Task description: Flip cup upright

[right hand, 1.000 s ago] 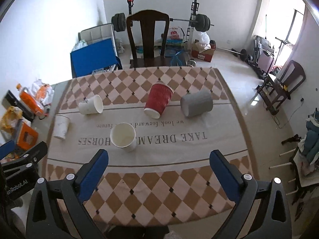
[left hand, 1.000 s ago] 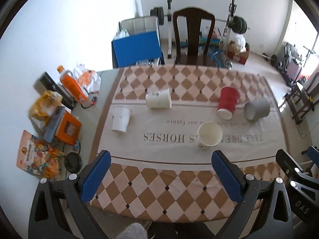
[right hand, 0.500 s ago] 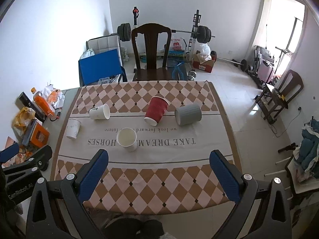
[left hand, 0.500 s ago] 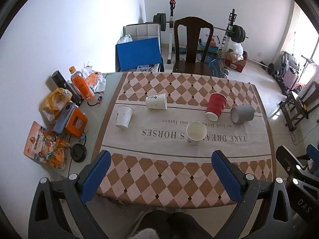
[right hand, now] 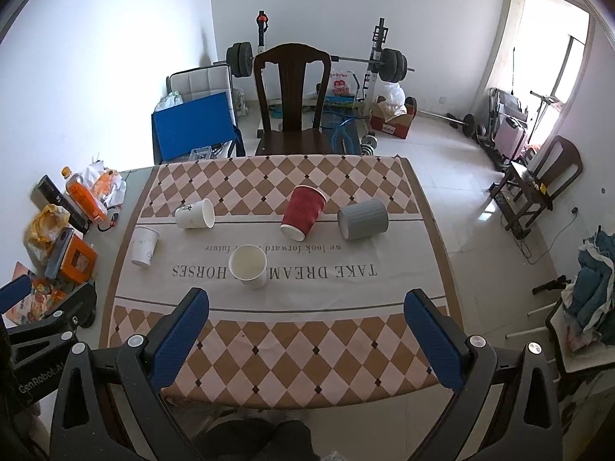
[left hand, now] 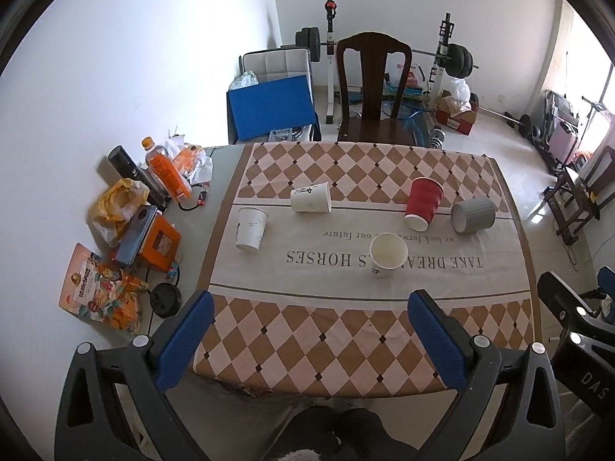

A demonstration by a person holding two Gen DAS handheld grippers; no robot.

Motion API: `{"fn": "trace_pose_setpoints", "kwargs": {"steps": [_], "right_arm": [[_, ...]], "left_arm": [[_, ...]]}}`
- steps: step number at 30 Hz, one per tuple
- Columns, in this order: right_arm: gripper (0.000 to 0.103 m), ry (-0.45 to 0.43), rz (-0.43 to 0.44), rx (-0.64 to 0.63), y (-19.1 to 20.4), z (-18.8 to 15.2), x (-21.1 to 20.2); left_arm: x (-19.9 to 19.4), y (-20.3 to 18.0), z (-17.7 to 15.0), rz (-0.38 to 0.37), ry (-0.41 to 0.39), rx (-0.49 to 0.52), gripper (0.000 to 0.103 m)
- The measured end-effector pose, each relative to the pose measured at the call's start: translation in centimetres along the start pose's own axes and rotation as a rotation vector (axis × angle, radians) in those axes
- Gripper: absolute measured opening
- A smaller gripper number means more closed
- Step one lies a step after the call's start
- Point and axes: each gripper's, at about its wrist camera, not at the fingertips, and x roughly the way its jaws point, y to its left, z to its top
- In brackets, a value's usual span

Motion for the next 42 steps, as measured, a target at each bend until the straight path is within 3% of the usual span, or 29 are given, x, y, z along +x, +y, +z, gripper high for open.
{"fn": "trace_pose_setpoints", "kwargs": {"steps": [42], "right_arm": [[0.103, 0.016, 0.019, -0.030, -0.3, 1.0, 0.6]], "left_arm": [[-0.5, 0.3, 0.4, -0.008, -0.005, -0.012, 0.103]]}}
